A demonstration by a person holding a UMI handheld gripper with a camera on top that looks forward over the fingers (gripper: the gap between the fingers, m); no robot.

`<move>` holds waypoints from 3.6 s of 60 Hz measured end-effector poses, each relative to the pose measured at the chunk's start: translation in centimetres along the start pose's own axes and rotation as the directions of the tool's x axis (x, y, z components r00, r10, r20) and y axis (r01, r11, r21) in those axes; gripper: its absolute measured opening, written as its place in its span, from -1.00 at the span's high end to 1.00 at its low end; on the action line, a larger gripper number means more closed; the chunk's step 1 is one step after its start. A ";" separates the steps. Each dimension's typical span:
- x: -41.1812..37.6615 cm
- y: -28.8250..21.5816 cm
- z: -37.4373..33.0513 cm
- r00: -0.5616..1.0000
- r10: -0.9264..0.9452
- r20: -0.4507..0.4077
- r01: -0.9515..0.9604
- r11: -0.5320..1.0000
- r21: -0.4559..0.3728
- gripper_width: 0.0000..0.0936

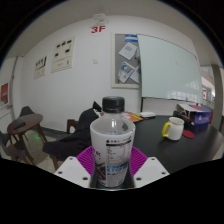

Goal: Pour water

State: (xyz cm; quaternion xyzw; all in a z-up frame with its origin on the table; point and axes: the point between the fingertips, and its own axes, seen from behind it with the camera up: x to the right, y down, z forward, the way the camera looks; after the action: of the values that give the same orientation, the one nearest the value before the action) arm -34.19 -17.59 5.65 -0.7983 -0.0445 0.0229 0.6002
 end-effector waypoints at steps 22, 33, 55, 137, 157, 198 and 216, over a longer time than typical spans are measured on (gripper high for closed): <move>-2.5 -8.0 -1.8 0.975 0.114 0.193 -0.129 0.989 0.069 0.19; -1.0 -20.4 -2.4 0.721 0.491 0.490 -0.581 0.813 0.039 0.19; 15.6 -26.6 4.5 -0.381 0.716 0.585 -0.899 -0.141 -0.414 0.19; 42.2 -4.8 14.6 0.995 0.001 -0.103 -0.007 0.998 -0.054 0.20; 42.7 -2.6 14.1 0.994 0.040 -0.097 -0.050 0.993 -0.106 -0.71; 35.4 -3.7 -15.0 0.985 0.016 -0.170 -0.051 0.978 -0.204 -0.81; 32.9 -1.7 -26.6 0.978 0.003 -0.211 -0.050 0.975 -0.218 -0.81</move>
State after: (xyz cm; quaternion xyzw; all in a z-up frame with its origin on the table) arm 0.86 -39.31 15.30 -0.8589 0.0273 -0.0583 0.5080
